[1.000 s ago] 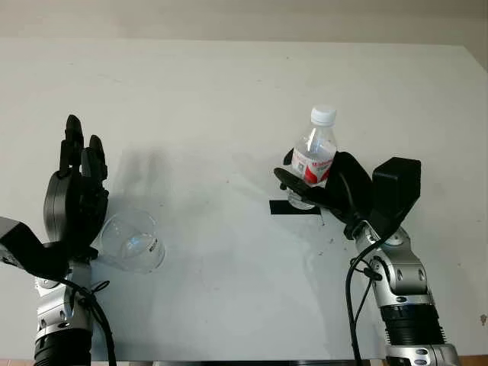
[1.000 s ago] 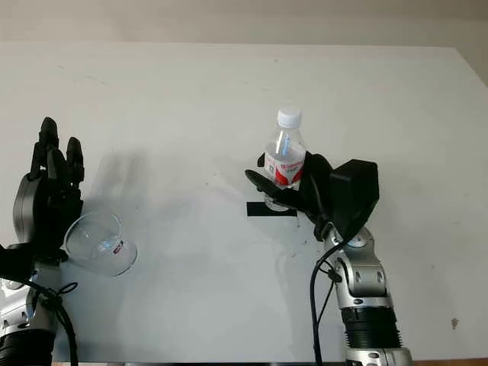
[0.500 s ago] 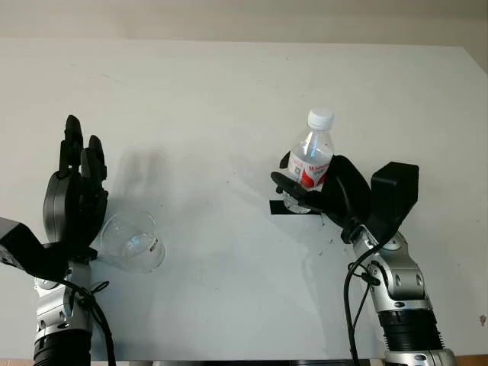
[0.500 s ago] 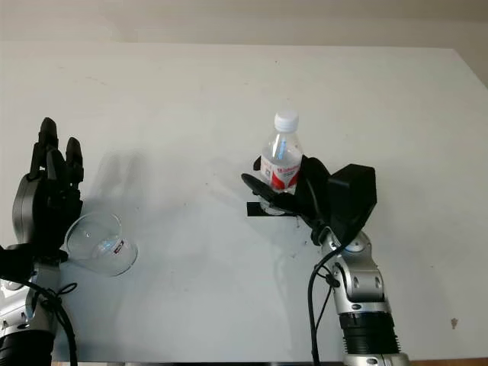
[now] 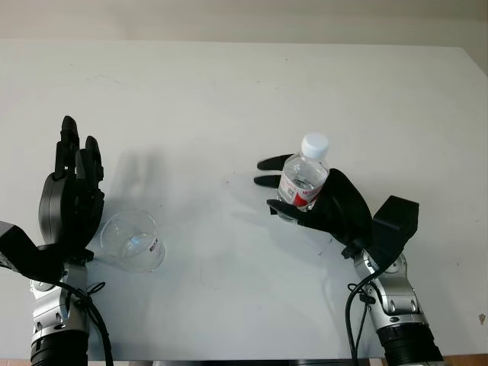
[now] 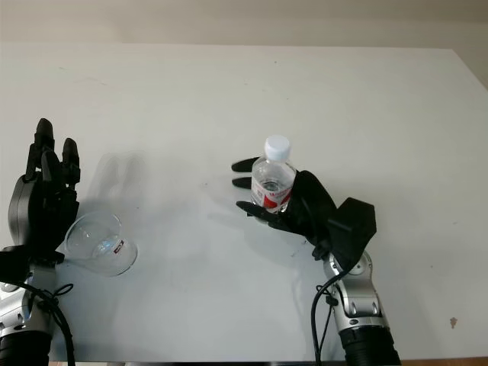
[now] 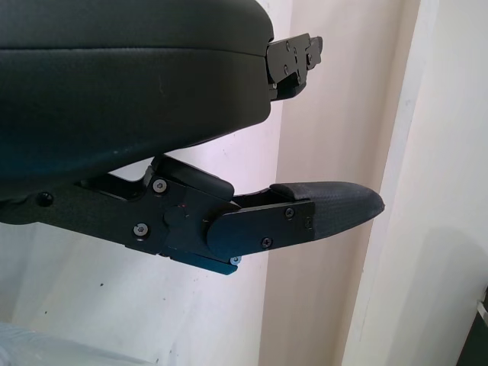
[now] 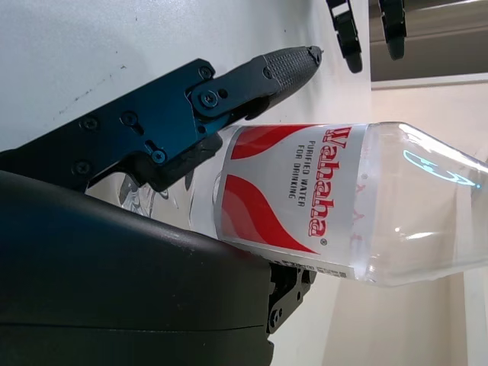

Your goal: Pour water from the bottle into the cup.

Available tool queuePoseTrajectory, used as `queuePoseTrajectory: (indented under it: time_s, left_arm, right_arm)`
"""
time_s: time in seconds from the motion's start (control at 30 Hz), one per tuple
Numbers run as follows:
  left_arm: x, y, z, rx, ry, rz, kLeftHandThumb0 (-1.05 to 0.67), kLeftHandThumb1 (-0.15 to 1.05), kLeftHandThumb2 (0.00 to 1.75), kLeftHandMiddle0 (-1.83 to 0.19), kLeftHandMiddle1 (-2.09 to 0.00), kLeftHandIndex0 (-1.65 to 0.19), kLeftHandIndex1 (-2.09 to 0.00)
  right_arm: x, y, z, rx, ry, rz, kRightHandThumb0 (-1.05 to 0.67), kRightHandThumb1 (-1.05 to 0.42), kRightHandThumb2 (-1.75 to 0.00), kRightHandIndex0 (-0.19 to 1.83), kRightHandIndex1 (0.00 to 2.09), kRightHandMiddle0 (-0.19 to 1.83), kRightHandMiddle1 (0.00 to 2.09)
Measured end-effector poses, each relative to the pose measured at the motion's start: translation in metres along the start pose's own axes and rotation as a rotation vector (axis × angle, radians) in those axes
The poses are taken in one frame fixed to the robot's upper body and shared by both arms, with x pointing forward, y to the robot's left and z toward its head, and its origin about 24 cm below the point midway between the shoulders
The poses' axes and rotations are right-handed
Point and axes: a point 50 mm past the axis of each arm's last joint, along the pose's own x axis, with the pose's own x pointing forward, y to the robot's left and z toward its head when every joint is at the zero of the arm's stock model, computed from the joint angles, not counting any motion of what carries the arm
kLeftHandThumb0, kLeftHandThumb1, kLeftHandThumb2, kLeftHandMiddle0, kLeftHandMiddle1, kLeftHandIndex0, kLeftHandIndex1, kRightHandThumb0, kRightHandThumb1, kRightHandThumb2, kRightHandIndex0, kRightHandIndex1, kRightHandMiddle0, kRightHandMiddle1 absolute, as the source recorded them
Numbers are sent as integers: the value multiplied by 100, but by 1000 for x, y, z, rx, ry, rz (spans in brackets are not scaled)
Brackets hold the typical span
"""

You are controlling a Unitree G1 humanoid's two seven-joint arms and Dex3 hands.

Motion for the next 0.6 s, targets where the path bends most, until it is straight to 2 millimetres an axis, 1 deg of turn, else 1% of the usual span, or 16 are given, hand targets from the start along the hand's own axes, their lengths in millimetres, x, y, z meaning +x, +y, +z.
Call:
queuePoseTrajectory:
  time_s: [0.17, 0.27, 0.3, 0.33, 0.37, 0.43, 0.6]
  left_arm:
    - [-1, 2, 0, 1, 0, 2, -74, 105, 55, 19, -1, 19, 0]
    - [-1, 3, 0, 2, 3, 5, -74, 105, 56, 19, 0, 19, 0]
    - [-1, 4, 0, 3, 4, 1, -75, 105, 55, 19, 0, 19, 0]
    - [-1, 4, -1, 4, 5, -4, -75, 105, 55, 19, 0, 19, 0]
    - [-1, 4, -1, 4, 5, -6, -75, 105, 55, 19, 0, 19, 0]
    - [-1, 4, -1, 5, 7, -6, -75, 105, 55, 19, 0, 19, 0]
    - [-1, 5, -2, 4, 10, -5, -75, 105, 54, 19, 0, 19, 0]
  right_arm:
    - [-2, 2, -3, 17, -1, -17, -66, -105, -9, 37, 3, 38, 18]
    - [-4, 3, -5, 25, -8, -24, -66, -104, -8, 30, 2, 33, 13]
    - [-4, 3, -6, 24, -9, -22, -70, -103, -7, 7, 1, 15, 5]
    - [-5, 3, -6, 19, -11, -12, -74, -102, -6, -6, 0, 3, 3]
    - [-6, 3, -7, 4, -14, 2, -79, -102, -6, -12, 0, -8, 1]
    - [-7, 1, -7, -40, -18, 31, -90, -99, -4, -18, 0, -17, 0]
    - [-8, -5, -8, -81, -23, 24, -98, -97, -5, -19, 0, -19, 0]
